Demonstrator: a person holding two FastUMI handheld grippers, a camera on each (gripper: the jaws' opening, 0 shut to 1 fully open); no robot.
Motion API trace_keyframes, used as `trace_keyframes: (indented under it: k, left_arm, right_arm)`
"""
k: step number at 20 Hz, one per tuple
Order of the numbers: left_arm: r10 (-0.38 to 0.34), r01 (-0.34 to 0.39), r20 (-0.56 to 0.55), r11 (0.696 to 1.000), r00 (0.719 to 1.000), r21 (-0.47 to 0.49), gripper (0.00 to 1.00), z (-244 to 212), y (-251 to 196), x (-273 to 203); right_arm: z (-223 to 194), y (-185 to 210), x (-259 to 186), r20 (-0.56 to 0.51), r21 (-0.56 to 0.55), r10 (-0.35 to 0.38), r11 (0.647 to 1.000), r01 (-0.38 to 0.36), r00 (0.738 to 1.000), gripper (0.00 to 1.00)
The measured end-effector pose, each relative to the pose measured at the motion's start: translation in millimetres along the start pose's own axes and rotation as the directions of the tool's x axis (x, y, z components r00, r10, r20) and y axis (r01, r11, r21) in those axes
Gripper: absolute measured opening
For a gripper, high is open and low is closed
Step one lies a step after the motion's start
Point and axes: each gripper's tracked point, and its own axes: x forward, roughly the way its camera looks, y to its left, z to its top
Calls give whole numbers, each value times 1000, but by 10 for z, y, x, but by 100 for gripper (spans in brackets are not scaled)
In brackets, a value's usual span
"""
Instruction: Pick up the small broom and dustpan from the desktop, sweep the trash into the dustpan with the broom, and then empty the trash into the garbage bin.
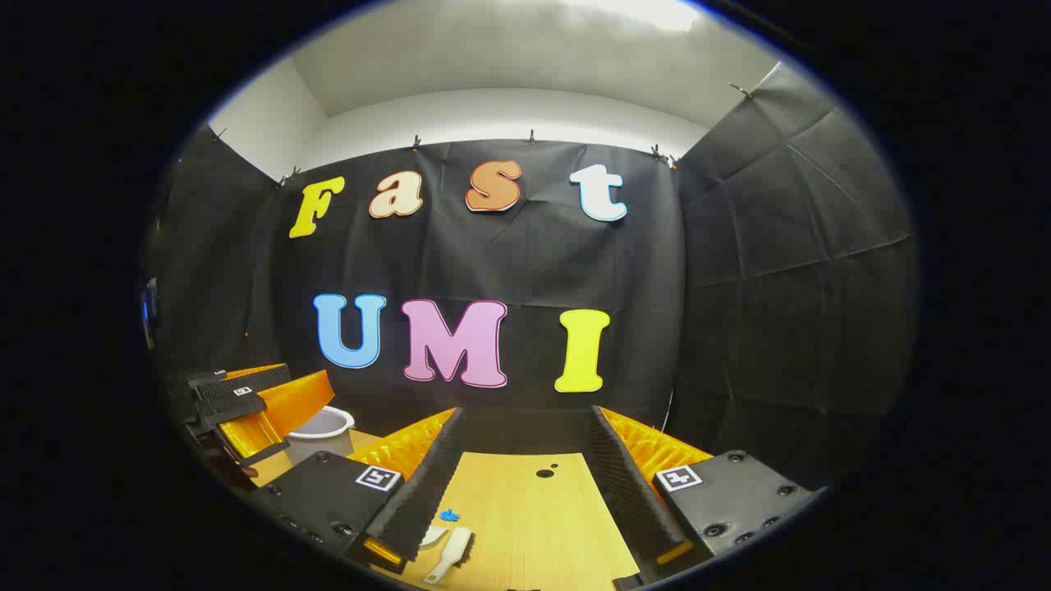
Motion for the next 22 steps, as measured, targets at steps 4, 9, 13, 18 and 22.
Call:
trace_keyframes:
  k: [4,9,13,18,22]
  left_arm:
    - [3,-3,5,1000,1000,-2,80,20,8,43]
    - [21,-21,-1,1000,1000,-5,80,11,81,29]
    - [24,-25,17,1000,1000,12,79,66,98,28]
    - [-5,5,36,1000,999,9,80,74,12,-18]
    - [-14,14,79,1000,997,1,79,168,16,-87]
  right_arm:
    - [5,13,64,3,3,3,1000,-3,1000,96]
    - [3,61,112,0,4,20,1000,-20,1000,96]
    - [23,78,97,10,0,29,1000,-29,1000,96]
    - [64,161,29,25,18,65,998,-66,998,96]
    - [28,106,-3,20,25,58,998,-58,998,96]
